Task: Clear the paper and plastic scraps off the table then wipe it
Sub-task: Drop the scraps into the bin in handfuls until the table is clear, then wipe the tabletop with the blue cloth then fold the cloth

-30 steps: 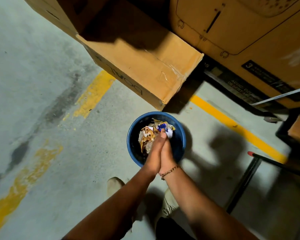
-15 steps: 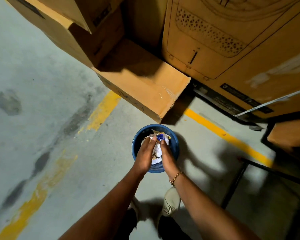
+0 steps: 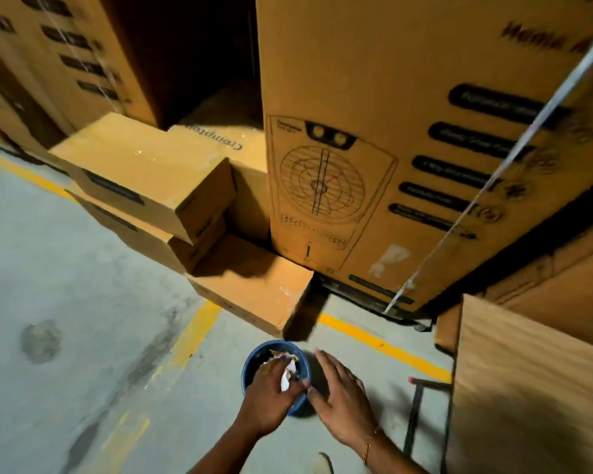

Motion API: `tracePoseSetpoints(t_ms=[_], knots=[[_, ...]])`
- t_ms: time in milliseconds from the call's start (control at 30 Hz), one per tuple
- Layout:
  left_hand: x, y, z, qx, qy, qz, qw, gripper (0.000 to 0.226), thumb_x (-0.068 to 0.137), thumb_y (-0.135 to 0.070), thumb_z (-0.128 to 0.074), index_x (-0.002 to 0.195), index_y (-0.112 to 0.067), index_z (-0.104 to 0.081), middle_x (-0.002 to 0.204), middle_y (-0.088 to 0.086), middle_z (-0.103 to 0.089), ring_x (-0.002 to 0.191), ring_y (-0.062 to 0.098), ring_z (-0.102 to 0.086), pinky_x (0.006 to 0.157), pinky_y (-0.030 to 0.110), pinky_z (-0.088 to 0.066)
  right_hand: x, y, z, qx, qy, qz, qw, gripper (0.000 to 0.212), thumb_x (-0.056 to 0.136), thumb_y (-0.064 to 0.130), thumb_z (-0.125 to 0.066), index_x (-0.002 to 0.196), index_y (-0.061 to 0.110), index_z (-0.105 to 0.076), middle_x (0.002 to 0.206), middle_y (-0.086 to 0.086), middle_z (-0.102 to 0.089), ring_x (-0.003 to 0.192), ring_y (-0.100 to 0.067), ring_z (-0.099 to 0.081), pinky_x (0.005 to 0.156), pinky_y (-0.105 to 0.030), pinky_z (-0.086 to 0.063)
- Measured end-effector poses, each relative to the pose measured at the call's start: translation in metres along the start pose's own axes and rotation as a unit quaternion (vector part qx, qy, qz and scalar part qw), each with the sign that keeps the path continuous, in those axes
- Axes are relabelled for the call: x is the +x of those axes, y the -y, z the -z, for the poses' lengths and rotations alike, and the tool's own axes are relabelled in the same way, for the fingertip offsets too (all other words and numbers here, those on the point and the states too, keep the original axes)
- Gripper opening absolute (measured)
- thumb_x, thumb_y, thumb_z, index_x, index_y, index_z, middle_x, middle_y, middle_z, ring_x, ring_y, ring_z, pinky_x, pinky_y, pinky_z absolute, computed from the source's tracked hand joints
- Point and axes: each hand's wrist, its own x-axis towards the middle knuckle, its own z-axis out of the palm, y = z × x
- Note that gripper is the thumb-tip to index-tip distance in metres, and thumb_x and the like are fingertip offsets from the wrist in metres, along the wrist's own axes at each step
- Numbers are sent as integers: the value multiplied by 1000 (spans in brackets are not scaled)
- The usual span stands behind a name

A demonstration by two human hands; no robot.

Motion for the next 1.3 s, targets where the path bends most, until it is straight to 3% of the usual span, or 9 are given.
tracePoseSetpoints(t_ms=[167,333,567,667,767,867,1000,1133,1300], knots=[[-17,-10,-3,83,33,-47,995,97,71,-97,-43,143,-34,-58,146,-8,-59,137,18,-53,114,48,-43,-74,-20,50,-34,-61,-97,993,70,101,52,-48,160,41,-11,169,14,-18,155,-12,-20,122,-33,-20],[-66,-58,-27,126,90,-126,980,64,93,-58,-66,148,-27,-53,156,1,-49,145,24,-42,120,41,-33,-173,-33,63,17,-159,-192,968,72,93,58,-50,158,32,-32,161,10,-37,148,-15,-37,116,-26,-26],[-131,-114,-102,213,214,-236,924,85,81,-75,-51,151,-27,-49,159,-2,-45,150,21,-33,122,37,-27,-309,-76,52,114,-274,-300,907,76,82,58,-59,148,22,-49,145,-4,-56,133,-23,-54,112,-40,-44],[-155,-141,-147,272,253,-281,885,81,84,-75,-51,152,-32,-46,161,-6,-41,152,20,-30,121,36,-26,-369,-103,49,153,-310,-321,881,77,79,64,-57,148,31,-45,143,-1,-54,122,-19,-61,106,-44,-51],[-188,-168,-200,294,281,-318,857,99,68,-86,-34,150,-32,-48,155,-8,-46,148,19,-34,114,28,-28,-429,-132,43,213,-325,-339,857,67,89,41,-72,149,28,-45,147,-1,-50,111,-20,-66,103,-46,-52],[-223,-188,-267,298,303,-343,838,101,65,-84,-32,149,-30,-49,153,-7,-48,147,20,-35,114,25,-27,-491,-163,37,235,-361,-354,830,73,82,52,-68,147,25,-47,146,0,-51,121,-24,-63,107,-49,-49],[-285,-205,-365,305,334,-347,821,103,65,-84,-31,151,-29,-48,155,-2,-47,146,22,-36,117,30,-30,-572,-197,38,221,-371,-361,827,65,93,33,-72,148,12,-46,143,10,-41,136,-10,-42,119,-28,-30],[-348,-219,-445,319,358,-406,778,98,70,-82,-32,152,-29,-48,154,0,-48,146,25,-38,117,31,-30,-641,-235,34,269,-390,-373,798,84,77,61,-60,147,16,-48,144,-1,-54,135,-19,-53,115,-43,-41],[-396,-250,-504,325,356,-449,753,99,69,-80,-30,153,-30,-46,158,-3,-43,148,22,-34,116,29,-27,-705,-277,51,285,-412,-374,781,75,78,51,-64,144,19,-50,139,-6,-59,130,-18,-56,113,-42,-44]])
